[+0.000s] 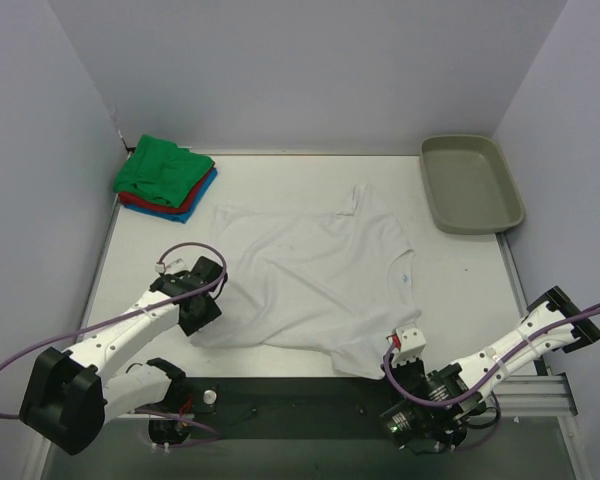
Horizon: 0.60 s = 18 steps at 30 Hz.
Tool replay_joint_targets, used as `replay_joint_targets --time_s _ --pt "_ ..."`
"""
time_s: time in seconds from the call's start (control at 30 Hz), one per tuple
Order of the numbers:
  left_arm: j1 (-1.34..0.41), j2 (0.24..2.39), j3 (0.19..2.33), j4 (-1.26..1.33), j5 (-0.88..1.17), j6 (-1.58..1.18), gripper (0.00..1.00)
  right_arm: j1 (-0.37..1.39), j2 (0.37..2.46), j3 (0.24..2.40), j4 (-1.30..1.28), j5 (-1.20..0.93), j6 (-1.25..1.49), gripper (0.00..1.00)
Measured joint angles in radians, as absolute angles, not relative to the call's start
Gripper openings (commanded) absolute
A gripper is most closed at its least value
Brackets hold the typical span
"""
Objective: Fold and stack the t-shirts
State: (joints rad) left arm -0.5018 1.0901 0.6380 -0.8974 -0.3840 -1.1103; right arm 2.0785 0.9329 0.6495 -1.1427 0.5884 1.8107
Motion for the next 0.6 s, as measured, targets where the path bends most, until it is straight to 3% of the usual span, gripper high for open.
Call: replay_joint_targets --time_s 0.6 --pt "-0.495 1.098 0.563 -0.835 -0.393 -1.114 0.50 2.089 0.934 0.649 -1.164 0.589 1.856 0.00"
